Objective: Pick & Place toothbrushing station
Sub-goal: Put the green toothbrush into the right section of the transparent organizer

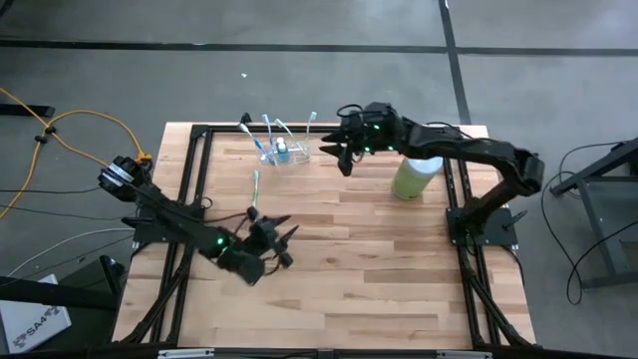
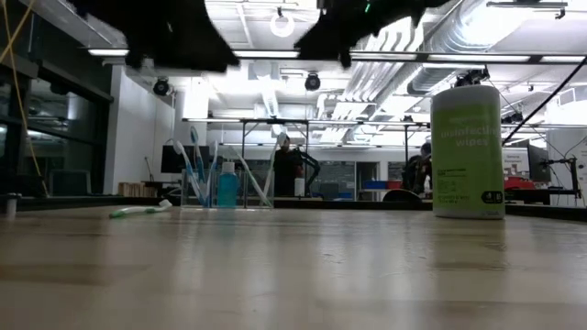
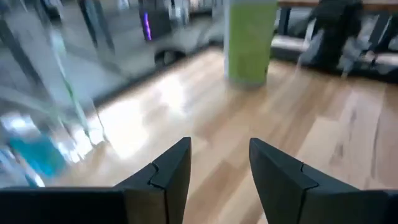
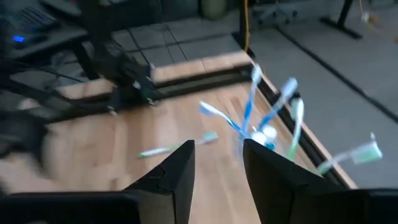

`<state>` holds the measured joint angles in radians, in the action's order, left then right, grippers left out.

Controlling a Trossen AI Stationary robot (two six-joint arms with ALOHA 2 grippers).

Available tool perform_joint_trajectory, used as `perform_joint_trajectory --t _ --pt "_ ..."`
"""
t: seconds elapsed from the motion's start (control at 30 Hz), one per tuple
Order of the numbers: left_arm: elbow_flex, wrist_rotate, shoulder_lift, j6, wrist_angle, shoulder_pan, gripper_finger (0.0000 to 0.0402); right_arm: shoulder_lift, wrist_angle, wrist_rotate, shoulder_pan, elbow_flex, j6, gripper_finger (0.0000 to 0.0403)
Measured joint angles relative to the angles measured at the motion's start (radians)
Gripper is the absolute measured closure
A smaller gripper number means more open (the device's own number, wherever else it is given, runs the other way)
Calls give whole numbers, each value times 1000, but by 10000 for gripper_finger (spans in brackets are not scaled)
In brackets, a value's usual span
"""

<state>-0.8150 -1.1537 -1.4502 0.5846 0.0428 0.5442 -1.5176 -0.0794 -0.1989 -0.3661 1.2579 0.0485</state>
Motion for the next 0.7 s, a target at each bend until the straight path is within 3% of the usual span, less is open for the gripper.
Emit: perform_joint_trajectory --t 0.37,0.47,0.7 --pt "1 380 -1 767 -697 -275 246 217 -118 220 179 0 -71 275" --pt "2 438 -7 842 -804 -329 246 233 -129 273 207 0 -83 275" --pt "1 485 -25 819 -817 -444 246 223 -152 279 223 0 -73 275"
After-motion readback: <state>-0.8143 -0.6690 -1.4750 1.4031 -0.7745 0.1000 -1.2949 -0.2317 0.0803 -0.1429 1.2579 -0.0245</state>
